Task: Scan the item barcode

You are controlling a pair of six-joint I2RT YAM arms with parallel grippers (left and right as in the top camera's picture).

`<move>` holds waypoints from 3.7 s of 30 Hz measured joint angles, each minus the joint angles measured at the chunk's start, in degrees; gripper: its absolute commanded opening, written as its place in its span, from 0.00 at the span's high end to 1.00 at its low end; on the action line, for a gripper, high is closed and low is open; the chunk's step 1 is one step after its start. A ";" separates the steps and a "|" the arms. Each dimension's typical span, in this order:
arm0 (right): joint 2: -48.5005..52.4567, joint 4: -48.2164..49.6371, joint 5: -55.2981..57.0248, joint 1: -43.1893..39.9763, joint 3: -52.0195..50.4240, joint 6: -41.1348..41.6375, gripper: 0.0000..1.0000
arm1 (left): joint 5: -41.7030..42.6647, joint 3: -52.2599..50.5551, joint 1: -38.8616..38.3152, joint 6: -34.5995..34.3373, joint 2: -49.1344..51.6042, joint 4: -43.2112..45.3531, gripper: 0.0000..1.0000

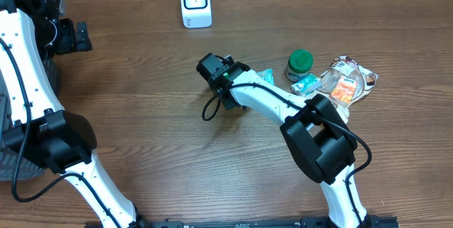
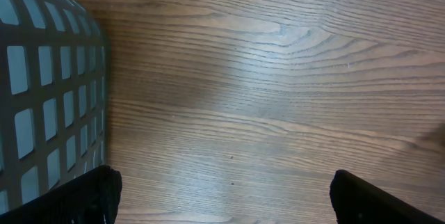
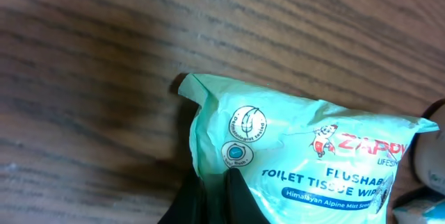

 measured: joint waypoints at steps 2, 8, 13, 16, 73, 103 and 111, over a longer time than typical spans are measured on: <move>0.00 -0.81 -1.51 -0.28 0.55 -0.04 0.96 | 0.00 0.00 0.00 0.00 0.00 0.00 0.01; -0.13 -1.95 -10.03 -0.87 2.01 0.02 0.96 | 0.00 0.00 0.00 0.00 0.00 0.00 0.00; -0.31 -1.79 -19.30 -0.87 2.75 0.17 0.96 | 0.00 0.00 0.00 0.00 0.00 0.00 0.00; -0.31 -1.90 -25.18 -0.85 3.21 0.42 0.96 | 0.00 0.00 0.00 0.00 0.00 0.00 0.00; 4.59 31.23 -40.76 13.46 2.34 10.62 0.81 | 0.00 0.00 0.00 0.00 0.00 0.00 0.00; 4.66 5.01 -39.26 -0.22 18.69 -1.40 0.68 | 0.00 0.00 0.00 0.00 0.00 0.00 0.00; 6.29 11.26 -40.15 2.67 18.49 8.33 0.67 | 0.00 0.00 0.00 0.00 0.00 0.00 0.00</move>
